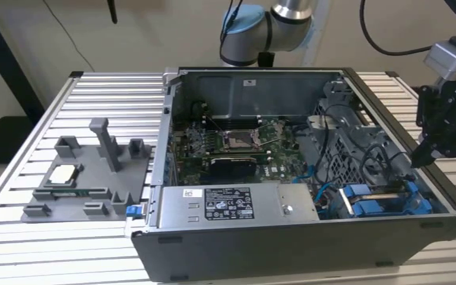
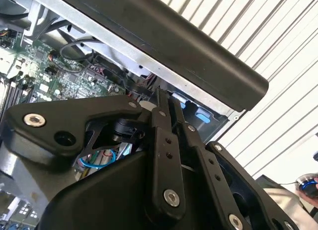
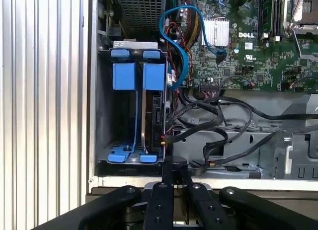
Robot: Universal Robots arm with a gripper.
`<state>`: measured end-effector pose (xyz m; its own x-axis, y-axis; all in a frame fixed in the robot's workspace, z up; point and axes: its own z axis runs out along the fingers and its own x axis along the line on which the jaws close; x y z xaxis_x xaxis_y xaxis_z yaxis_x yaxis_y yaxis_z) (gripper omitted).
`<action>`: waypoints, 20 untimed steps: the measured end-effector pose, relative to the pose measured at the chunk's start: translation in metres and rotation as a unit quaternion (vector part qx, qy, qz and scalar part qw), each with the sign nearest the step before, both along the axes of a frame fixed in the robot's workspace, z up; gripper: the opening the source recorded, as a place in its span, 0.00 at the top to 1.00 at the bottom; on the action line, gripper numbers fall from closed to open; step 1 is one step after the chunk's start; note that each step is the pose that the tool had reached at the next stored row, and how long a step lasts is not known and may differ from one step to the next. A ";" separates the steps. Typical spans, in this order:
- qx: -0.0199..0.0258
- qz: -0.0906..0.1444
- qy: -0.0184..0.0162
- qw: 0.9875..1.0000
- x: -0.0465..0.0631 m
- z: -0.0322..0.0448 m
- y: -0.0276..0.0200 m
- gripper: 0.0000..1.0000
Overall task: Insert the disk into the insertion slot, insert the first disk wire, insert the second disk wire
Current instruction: 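Insert the second disk wire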
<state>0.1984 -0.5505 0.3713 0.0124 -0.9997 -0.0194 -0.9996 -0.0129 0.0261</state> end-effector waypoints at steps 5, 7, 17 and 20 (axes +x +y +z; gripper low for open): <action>0.000 0.000 0.000 1.000 0.000 0.0000 0.0000 0.85; 0.000 -0.001 0.000 1.000 0.000 0.0000 0.0000 0.85; 0.000 -0.001 0.000 1.000 0.000 0.0000 -0.0001 0.85; 0.000 -0.001 0.006 1.000 0.003 0.0000 -0.0018 0.76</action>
<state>0.2011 -0.5523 0.3713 0.0103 -0.9998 -0.0195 -0.9992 -0.0111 0.0380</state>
